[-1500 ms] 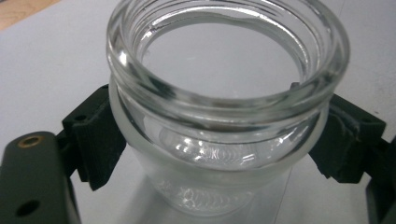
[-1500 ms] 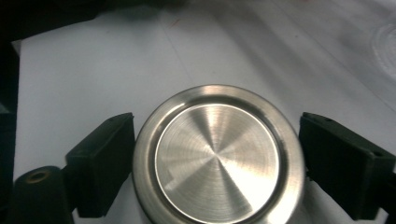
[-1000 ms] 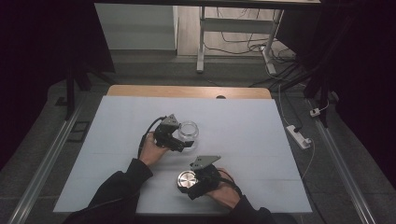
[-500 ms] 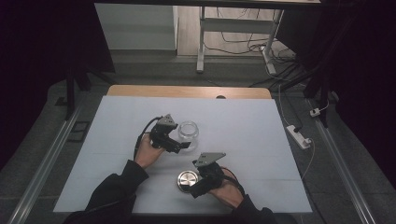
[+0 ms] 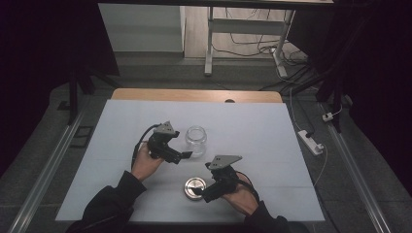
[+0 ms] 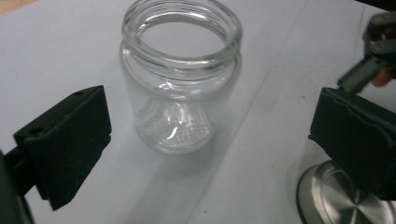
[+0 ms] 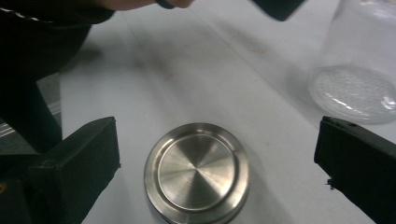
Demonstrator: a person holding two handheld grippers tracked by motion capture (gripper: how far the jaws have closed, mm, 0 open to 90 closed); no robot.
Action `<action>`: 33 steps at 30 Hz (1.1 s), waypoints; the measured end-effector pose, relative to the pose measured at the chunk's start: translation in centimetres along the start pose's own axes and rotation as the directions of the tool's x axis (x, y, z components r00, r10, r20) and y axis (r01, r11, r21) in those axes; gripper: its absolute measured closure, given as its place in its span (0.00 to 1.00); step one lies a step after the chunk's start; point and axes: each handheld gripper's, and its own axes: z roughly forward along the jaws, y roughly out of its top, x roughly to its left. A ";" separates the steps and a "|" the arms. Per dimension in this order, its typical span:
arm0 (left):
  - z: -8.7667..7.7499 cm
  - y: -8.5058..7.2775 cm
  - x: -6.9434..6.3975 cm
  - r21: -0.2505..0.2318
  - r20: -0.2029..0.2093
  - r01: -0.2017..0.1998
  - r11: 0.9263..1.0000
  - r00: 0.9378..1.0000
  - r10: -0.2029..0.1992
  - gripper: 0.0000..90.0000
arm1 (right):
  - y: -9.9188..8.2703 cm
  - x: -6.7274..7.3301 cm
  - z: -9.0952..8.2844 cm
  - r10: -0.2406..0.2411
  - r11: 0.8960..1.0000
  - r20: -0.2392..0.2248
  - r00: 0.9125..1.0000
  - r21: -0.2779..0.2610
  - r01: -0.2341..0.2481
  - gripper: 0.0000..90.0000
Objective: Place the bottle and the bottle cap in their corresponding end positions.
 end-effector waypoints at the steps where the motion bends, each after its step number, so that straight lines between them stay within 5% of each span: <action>1: -0.1 0.0 -0.2 0.002 0.006 -0.003 1.000 1.000 0.003 0.00 | 0.0 0.0 -0.1 -0.002 1.000 0.006 1.000 0.000 0.002 0.00; 33: -4.7 -2.9 -4.4 -0.013 0.049 0.005 1.000 0.999 -0.005 0.00 | -0.4 -0.7 -3.6 0.006 1.000 0.105 0.994 -0.021 -0.004 0.00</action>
